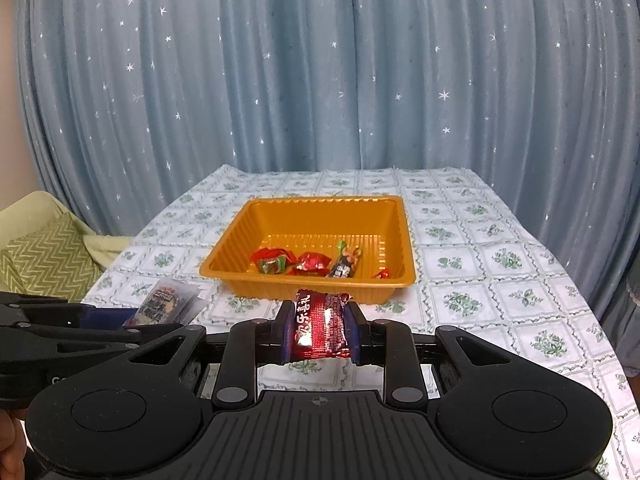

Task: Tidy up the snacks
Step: 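Carry the clear bar and red packet with both grippers over the orange tray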

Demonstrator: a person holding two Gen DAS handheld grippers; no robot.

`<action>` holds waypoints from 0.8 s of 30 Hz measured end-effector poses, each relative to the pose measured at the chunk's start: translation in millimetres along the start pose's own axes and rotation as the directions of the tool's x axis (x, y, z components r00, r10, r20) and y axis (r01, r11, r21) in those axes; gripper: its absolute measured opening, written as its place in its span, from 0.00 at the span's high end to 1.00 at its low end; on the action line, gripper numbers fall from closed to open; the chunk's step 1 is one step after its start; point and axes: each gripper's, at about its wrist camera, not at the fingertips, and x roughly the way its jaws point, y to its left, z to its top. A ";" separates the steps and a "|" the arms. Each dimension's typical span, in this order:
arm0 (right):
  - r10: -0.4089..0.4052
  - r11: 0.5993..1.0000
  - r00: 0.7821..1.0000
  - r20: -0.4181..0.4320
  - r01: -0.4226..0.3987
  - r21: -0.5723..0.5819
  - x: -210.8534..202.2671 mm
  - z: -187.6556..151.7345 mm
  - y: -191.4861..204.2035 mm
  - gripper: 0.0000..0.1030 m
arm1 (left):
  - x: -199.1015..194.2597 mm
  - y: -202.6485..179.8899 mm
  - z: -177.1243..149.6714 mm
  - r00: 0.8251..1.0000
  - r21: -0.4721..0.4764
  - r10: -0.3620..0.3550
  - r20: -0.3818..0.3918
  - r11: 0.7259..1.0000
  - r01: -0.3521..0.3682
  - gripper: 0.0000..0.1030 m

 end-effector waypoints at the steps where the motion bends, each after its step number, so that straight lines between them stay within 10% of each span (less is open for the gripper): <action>1: 0.000 1.000 1.000 0.003 0.000 0.000 -0.3 2.0 -1.0 0.74 | 0.5 0.4 1.5 1.000 -0.001 -0.001 0.001 1.000 0.001 0.67; 24: -0.017 1.000 1.000 0.003 0.017 0.009 45.0 49.0 -21.8 0.74 | 38.1 19.5 67.8 0.998 -0.019 -0.001 0.064 1.000 0.002 0.67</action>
